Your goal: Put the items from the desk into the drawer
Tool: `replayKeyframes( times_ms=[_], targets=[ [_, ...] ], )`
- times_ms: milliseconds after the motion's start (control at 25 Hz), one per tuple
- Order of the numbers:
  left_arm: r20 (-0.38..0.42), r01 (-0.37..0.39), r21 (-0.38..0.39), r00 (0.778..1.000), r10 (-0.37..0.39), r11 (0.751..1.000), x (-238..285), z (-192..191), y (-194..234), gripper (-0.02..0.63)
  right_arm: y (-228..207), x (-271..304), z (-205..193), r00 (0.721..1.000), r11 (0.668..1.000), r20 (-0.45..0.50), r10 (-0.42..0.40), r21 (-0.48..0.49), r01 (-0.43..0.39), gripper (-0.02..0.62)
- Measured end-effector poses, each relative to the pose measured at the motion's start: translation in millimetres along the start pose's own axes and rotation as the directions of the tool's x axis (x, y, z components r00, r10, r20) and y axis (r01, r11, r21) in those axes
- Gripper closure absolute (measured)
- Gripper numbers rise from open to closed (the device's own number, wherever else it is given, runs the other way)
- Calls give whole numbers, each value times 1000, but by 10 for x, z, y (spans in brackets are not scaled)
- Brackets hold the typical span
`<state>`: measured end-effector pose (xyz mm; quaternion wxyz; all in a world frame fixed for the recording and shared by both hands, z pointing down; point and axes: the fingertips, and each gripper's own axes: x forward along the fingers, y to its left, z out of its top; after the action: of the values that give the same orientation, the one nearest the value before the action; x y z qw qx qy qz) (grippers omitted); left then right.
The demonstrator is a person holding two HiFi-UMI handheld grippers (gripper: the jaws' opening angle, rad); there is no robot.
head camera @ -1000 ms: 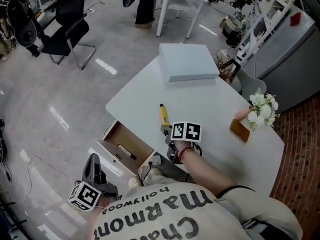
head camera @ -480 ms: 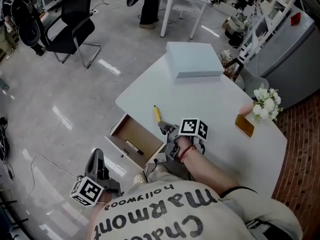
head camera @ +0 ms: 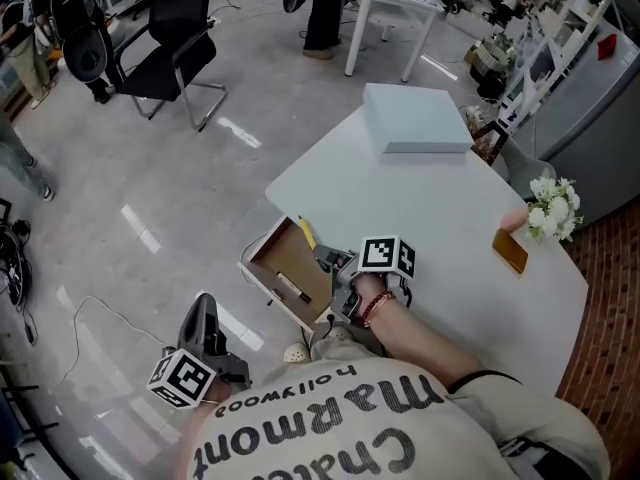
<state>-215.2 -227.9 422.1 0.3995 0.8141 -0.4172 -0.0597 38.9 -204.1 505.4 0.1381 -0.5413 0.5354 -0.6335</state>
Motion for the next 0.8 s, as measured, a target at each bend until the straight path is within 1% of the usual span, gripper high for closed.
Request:
replayKeyframes(
  times_ms=[120, 280, 480, 640, 800],
  targets=[
    [10, -28, -9, 1000, 29, 1000, -134, 5, 120, 604, 44, 147, -162, 999, 1000, -38, -8, -22, 7, 440],
    [31, -83, -39, 996, 84, 996, -286, -77, 292, 604, 75, 322, -300, 995, 998, -97, -16, -69, 9, 441],
    [64, -159, -78, 984, 164, 984, -515, -140, 418, 604, 116, 491, -543, 979, 994, -201, -22, -113, -1, 443],
    [97, -221, -107, 968, 231, 969, -698, -226, 452, 604, -66, 633, -688, 958, 981, -275, -87, -193, 33, 443],
    [117, -292, -140, 944, 309, 946, -919, -346, 536, 604, -359, 809, -772, 936, 959, -311, -167, -273, 81, 443]
  ],
)
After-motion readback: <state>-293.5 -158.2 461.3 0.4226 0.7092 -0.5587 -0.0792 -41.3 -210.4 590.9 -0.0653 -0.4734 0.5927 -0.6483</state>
